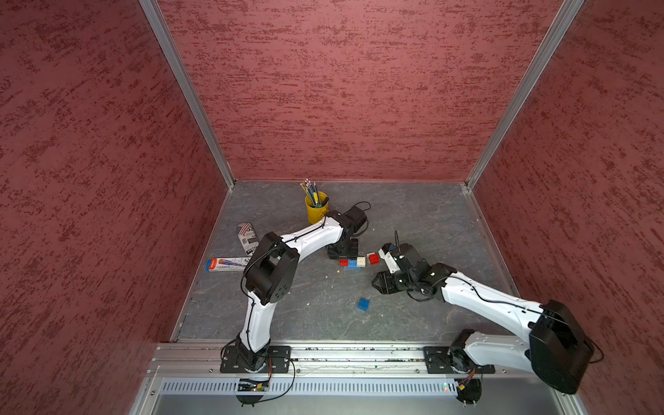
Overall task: Assemble the letter y with lego
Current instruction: Assemble the lego brick with the lego brick, then move the lego brick at the center of the board.
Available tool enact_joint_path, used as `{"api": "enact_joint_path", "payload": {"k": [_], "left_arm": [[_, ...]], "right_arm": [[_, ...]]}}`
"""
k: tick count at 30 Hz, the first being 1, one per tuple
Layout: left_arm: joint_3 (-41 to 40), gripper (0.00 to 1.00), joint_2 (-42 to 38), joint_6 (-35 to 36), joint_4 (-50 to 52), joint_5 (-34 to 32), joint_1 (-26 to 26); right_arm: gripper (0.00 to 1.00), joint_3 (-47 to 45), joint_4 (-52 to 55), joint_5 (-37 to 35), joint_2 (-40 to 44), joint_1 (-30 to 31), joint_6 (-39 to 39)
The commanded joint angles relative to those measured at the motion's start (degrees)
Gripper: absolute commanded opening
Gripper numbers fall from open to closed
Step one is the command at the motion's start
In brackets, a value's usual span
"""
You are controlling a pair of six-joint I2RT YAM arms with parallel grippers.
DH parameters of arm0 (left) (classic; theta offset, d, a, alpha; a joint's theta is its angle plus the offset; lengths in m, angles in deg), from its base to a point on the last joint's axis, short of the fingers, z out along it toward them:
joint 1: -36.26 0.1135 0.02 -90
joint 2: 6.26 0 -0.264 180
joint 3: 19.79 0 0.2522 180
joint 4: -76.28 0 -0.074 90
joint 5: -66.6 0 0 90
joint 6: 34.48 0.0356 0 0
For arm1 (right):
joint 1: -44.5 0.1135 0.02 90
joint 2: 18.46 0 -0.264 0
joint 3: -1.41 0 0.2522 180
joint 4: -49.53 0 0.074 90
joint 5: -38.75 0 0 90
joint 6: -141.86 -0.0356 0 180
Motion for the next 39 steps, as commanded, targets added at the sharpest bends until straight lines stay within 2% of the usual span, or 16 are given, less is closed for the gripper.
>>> {"api": "enact_joint_path", "payload": {"k": [1, 6, 9, 13, 18, 22, 32, 35, 39], "left_arm": [[0.7, 0.56, -3.5, 1.05, 1.62, -0.89, 0.22], [-5.07, 0.56, -9.88, -0.12, -1.62, 1.0, -0.13], [-10.97, 0.58, -14.95, -1.82, -6.51, 6.85, -0.51], [-16.99, 0.59, -18.36, -2.54, -10.55, 12.91, -4.45], [-18.33, 0.61, -14.49, -1.85, -10.18, 16.64, -10.21], [-18.54, 0.61, -11.18, -2.83, -12.1, 19.69, -12.49], [-15.54, 0.61, -4.55, -6.48, -6.9, 16.37, -16.25], [-15.87, 0.56, -4.04, -8.07, -7.42, 15.42, -16.96], [-15.59, 0.37, -3.42, -8.61, -7.42, 14.74, -17.75]], "right_arm": [[0.55, 2.0, 0.55, -0.99, -0.68, -0.23, 0.07], [0.55, 1.05, 0.58, -0.62, -2.94, -0.15, -0.22], [0.55, -1.28, -0.93, 0.41, -3.1, -0.06, -2.46], [0.55, -3.33, -3.08, -1.04, -0.08, -0.23, -6.77], [0.56, -4.34, -5.35, -0.78, 2.34, -3.08, -11.18], [0.56, -6.46, -4.59, 0.04, 5.01, -7.6, -12.21], [0.56, -7.98, -0.49, -0.28, 10.76, -13.83, -10.06], [0.56, -8.54, -0.21, 0.32, 11.48, -14.38, -9.37], [0.56, -8.53, 0.49, 0.67, 11.78, -14.78, -8.31]]}}
